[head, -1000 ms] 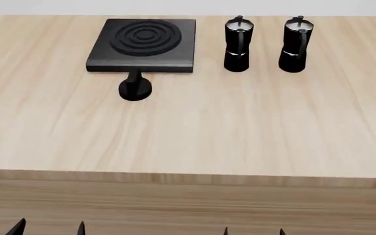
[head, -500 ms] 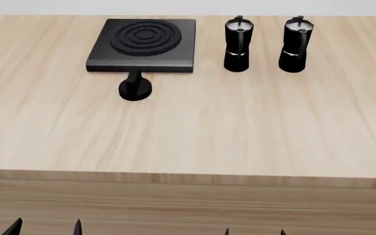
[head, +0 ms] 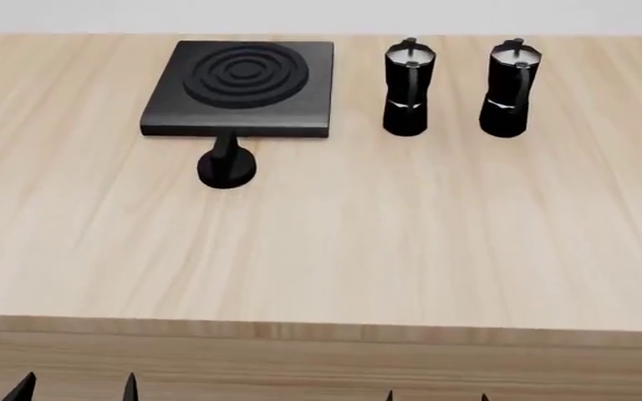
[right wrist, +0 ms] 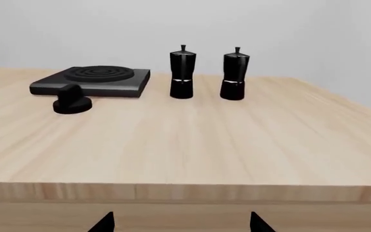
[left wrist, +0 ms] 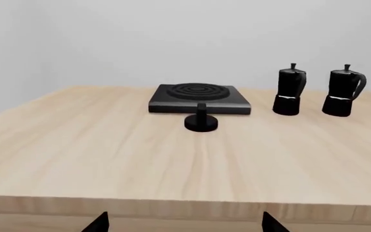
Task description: Put the right moka pot on the stove.
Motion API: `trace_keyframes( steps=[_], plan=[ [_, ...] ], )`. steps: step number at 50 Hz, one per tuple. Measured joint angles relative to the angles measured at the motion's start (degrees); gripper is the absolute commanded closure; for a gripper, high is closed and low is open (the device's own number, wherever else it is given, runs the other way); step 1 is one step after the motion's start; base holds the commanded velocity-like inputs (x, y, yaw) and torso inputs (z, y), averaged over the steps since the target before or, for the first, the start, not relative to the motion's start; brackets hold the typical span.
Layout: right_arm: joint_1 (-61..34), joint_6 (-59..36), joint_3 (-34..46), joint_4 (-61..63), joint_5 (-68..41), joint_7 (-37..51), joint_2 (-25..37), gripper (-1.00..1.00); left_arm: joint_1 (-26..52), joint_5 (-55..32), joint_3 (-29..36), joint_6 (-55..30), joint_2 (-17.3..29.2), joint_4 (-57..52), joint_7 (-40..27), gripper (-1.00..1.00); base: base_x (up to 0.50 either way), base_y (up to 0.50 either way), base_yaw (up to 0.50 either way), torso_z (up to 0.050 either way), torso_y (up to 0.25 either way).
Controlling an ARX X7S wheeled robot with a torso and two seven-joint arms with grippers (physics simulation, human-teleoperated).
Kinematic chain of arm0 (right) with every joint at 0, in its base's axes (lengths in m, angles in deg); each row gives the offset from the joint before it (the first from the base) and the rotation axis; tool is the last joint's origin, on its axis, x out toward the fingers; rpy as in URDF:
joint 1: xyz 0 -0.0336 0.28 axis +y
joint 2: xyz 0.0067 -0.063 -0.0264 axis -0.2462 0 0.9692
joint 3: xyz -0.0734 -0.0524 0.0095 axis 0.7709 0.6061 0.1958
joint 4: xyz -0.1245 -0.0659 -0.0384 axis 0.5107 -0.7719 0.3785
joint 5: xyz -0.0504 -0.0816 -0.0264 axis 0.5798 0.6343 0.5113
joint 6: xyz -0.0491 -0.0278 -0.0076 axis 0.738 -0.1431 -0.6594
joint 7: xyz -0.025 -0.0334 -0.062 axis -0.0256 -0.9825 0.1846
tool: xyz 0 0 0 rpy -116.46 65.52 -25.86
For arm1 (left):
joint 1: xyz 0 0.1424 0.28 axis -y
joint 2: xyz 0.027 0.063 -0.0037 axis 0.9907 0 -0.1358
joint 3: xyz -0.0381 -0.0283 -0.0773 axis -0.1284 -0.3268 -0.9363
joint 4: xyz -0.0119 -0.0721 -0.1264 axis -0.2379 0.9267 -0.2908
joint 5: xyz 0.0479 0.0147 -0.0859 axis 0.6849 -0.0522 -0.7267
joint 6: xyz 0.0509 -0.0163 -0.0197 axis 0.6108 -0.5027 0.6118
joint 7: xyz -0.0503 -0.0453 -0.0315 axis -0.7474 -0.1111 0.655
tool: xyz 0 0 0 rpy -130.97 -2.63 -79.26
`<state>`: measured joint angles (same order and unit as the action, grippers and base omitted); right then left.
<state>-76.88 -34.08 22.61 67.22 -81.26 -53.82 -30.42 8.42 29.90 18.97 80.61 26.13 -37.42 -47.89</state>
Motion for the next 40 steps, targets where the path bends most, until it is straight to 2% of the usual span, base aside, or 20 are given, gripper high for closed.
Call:
trace_keyframes(
  steps=[40],
  plan=[
    [-0.5, 0.9, 2.0, -0.9, -0.7, 2.3, 1.4, -1.0, 0.4, -1.7, 1.7, 0.5, 1.4, 0.5, -1.7, -1.0, 0.21, 0.0, 0.0, 0.0, 0.0]
  ],
)
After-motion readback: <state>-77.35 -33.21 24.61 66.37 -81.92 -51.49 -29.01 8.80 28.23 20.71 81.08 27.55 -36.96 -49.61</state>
